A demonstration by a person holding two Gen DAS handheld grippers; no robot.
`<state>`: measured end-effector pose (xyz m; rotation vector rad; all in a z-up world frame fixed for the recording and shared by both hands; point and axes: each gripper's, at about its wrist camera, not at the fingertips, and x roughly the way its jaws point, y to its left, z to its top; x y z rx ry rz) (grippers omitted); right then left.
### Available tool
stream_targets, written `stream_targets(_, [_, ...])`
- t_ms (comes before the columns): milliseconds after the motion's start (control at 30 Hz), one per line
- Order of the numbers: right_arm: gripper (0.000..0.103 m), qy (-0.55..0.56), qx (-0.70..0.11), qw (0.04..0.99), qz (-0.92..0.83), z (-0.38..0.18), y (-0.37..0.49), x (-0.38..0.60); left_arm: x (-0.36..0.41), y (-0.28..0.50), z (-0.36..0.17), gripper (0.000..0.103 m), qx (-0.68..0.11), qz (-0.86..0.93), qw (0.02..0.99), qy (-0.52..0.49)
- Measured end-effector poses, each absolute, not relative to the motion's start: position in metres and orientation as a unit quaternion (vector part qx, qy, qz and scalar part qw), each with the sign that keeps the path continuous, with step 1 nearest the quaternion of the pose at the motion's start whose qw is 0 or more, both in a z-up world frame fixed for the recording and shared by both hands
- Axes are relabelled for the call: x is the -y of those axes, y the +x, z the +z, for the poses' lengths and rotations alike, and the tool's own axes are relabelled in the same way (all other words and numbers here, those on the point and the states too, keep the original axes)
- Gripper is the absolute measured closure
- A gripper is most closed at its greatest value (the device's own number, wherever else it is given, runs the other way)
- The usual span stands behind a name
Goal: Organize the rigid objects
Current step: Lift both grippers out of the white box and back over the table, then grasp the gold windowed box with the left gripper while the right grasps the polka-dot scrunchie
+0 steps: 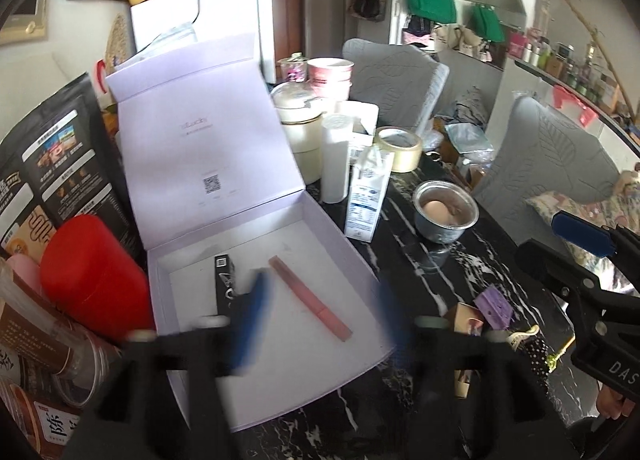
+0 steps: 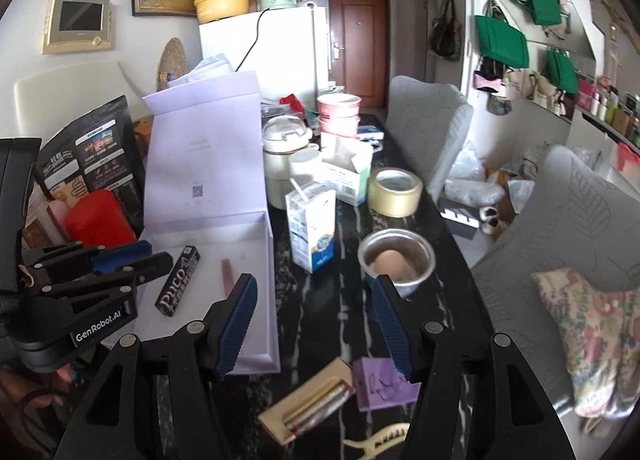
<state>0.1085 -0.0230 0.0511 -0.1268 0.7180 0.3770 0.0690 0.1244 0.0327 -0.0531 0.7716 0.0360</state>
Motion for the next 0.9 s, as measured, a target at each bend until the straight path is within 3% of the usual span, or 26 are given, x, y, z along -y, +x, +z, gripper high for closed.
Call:
stream_targets(100, [0.035, -0.06, -0.344, 0.921, 0.173, 0.055, 0.099, 0.032, -0.116, 0.064, 0.038, 0.0, -0.36, 0.009, 0.933, -0.023])
stream_targets(900, [0.033, -0.02, -0.338, 0.936, 0.096, 0.06, 0.03, 0.105, -0.035, 0.056, 0.02, 0.0, -0.379, -0.116, 0.917, 0.044])
